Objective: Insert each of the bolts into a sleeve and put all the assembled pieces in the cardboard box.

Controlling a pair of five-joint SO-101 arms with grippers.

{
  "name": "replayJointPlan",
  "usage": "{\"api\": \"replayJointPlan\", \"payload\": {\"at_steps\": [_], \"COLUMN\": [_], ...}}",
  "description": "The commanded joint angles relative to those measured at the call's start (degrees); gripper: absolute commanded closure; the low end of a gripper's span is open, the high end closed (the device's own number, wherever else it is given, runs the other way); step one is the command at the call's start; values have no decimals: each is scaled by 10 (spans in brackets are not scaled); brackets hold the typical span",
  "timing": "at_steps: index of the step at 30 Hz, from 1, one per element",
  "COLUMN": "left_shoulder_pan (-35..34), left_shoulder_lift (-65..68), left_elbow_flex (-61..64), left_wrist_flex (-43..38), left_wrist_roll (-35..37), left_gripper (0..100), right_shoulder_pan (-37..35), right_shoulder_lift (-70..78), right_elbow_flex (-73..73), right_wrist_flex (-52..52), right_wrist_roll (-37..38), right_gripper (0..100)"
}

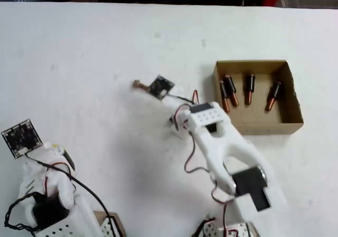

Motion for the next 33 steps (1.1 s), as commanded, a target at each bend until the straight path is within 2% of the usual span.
{"api": "replayJointPlan", "payload": {"at_steps": [1,5,9,11,21,24,33], "left_shoulder_pan": [-2,-2,-2,-2,-2,-2,-2], "left_shoulder_lift": [-5,-5,-5,-5,-5,-5,-5], "left_elbow_flex": [-15,-15,-15,-15,-15,-14,-14], "left_wrist_flex": [-5,-5,-5,-5,-5,-5,-5], "left_wrist_roll": [-4,-4,-4,-4,-4,-4,-4], "left_gripper": [977,977,977,977,977,977,977], "right_shoulder_pan": [11,13,14,14,8,6,1], "right_shoulder_lift": [30,39,38,38,42,44,48], "right_elbow_flex": [-64,-79,-78,-80,-117,-132,-137], "right_wrist_flex": [25,44,44,45,45,65,69], "right_wrist_roll": [-12,-11,-11,-11,-9,26,43], "right_gripper": [977,968,869,850,850,850,851]}}
